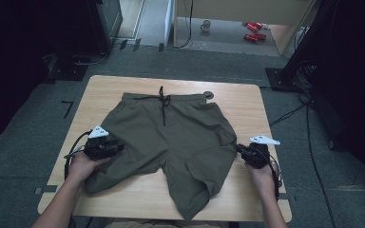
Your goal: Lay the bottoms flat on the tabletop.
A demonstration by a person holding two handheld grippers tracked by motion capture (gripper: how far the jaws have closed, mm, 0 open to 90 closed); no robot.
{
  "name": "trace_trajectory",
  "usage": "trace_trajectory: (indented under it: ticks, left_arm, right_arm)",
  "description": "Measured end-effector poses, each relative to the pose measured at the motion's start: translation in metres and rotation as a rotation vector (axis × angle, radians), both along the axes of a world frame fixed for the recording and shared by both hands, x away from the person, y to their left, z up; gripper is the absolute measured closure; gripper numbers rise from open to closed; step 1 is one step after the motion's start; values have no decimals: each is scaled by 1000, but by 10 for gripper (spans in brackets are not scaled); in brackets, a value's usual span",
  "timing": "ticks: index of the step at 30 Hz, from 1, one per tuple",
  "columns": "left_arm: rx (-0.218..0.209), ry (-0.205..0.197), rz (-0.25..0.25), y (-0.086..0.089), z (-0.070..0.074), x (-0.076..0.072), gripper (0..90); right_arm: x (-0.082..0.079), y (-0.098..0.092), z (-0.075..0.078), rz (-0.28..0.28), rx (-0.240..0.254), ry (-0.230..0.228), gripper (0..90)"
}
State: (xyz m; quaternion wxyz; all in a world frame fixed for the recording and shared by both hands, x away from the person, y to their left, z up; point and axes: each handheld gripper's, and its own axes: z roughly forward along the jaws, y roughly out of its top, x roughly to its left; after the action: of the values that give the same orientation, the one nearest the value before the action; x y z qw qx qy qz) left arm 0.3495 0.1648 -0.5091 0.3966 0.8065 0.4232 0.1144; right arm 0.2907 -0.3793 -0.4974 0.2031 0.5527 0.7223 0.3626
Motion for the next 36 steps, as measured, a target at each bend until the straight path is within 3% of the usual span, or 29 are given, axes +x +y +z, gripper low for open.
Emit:
trace_trajectory:
  ticks: [3, 5, 7, 8, 12, 16, 19, 22, 26, 27, 36]
  left_arm:
    - [-6, 13, 10, -3, 6, 1, 624]
    - [-19, 1, -10, -10, 11, -2, 622]
    - [3, -15, -50, -17, 12, -7, 619]
    - [13, -10, -61, -19, 11, -8, 619]
    - [63, 25, -72, -23, 2, -9, 618]
    - [68, -23, -37, -21, -1, -5, 630]
    - [78, -47, -20, -22, -3, -3, 643]
    - [64, -47, 33, -22, -4, 9, 670]
    - [51, -61, 63, -20, -6, 20, 705]
    - [45, -60, 83, -20, -6, 30, 706]
    - [25, -59, 124, -20, -7, 66, 704]
  right_arm:
    - [-6, 4, 11, 11, 5, -26, 817]
    - [-8, 10, 14, 20, 17, -31, 807]
    - [-13, 28, 15, 74, 23, -40, 758]
    - [-13, 28, 15, 74, 23, -40, 758]
    - [-12, 49, 4, 135, 9, -30, 682]
    - [-4, 57, -16, 145, -20, 20, 678]
    - [-1, 58, -20, 139, -35, 7, 682]
    - [8, 61, -21, 114, -56, -9, 692]
    - [22, 64, -20, 104, -59, -2, 693]
    - [28, 65, -19, 106, -60, 2, 693]
    - [61, 69, -20, 104, -57, -9, 691]
